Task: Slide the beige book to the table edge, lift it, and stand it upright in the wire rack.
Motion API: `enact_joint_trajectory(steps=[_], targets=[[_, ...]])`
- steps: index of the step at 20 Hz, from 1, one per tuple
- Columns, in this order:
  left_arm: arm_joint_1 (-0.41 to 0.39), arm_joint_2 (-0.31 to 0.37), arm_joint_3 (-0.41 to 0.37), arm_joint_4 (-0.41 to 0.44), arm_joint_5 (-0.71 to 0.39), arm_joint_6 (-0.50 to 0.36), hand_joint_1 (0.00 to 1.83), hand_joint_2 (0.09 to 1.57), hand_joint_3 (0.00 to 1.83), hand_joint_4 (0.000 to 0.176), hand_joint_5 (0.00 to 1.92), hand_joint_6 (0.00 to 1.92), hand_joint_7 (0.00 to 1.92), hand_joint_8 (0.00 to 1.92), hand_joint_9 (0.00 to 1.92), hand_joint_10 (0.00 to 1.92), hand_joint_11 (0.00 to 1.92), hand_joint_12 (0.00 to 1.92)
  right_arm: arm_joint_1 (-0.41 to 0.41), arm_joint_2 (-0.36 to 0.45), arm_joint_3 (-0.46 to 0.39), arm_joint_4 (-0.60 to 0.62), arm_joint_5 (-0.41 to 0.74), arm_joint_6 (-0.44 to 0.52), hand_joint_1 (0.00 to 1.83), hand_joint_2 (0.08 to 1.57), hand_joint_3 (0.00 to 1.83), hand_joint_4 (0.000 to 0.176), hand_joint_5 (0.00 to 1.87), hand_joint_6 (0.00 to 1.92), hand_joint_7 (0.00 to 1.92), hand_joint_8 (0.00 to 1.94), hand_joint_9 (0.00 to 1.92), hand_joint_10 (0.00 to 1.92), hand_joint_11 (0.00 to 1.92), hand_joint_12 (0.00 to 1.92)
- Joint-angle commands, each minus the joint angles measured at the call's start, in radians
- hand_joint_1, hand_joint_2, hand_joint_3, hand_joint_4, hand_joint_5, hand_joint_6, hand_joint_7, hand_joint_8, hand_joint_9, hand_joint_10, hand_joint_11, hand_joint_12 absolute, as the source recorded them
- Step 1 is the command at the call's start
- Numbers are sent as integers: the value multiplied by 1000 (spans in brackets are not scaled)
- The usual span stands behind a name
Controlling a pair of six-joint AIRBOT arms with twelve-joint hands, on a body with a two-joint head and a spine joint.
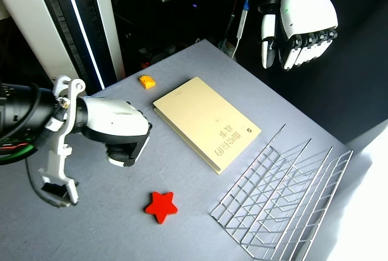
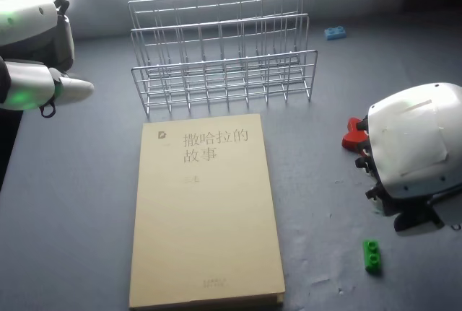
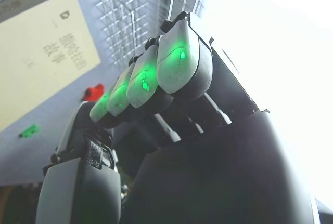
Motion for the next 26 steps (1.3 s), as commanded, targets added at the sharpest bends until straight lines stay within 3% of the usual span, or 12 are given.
enact_joint_trajectory(steps=[1,6,10,14,16,18,19,21,23,24,25,26], targets=[[-5,12,15,-10,14,1,256,1086,11,0,274,13,250,7,204,26,0,741,12,5,-1,45,-14,3,110,1075,20,0,203,11,243,9,228,28,0,727],[-7,8,60,-30,14,1,258,1097,2,0,292,7,246,1,219,11,0,734,17,6,-1,41,-5,11,98,1083,7,0,212,5,260,5,240,14,0,779],[-12,14,56,-54,125,1,299,1091,0,0,281,2,268,6,270,21,0,768,16,6,-1,-29,-70,76,155,1089,7,0,224,8,261,4,251,15,0,782],[-2,8,81,-192,283,19,308,1099,0,0,255,7,264,5,259,4,0,616,8,-5,9,-123,-114,206,136,1108,3,0,215,2,255,1,238,2,0,678],[20,-8,117,-262,289,23,296,1098,0,0,286,7,294,6,279,5,0,705,4,-32,25,-123,-110,225,111,1108,1,0,224,7,259,7,238,10,0,632],[77,-20,156,-320,251,-10,334,1075,0,0,283,2,300,3,286,3,0,655,-2,-64,36,-123,-120,226,132,1103,0,0,225,5,249,2,232,4,0,553],[104,-21,174,-283,206,-100,348,1070,0,0,293,5,300,2,291,4,0,647,-4,-76,39,-123,-131,229,145,1096,0,0,229,6,249,2,234,4,0,553],[167,-6,186,-94,168,-342,315,1074,0,0,295,2,301,1,274,1,0,565,-11,-95,39,-124,-163,236,110,1106,1,0,210,3,234,2,212,3,0,519],[243,18,181,168,166,-683,312,1079,1,0,288,1,303,2,269,0,0,544,-22,-110,39,-124,-182,245,123,1109,1,0,198,1,222,1,205,2,0,464],[278,34,168,367,217,-924,327,1080,1,0,288,1,296,1,261,0,0,513,-26,-117,40,-124,-193,245,136,1110,1,0,205,3,227,2,213,3,0,478],[316,47,151,518,302,-1104,324,1081,1,0,293,2,295,1,258,0,0,528,-32,-126,41,-124,-204,245,131,1117,4,0,211,4,227,1,210,2,0,475],[347,59,141,508,342,-1120,313,1090,4,0,282,0,291,0,244,0,0,532,-39,-136,44,-124,-210,245,101,1131,4,0,218,4,238,3,227,5,0,572]])
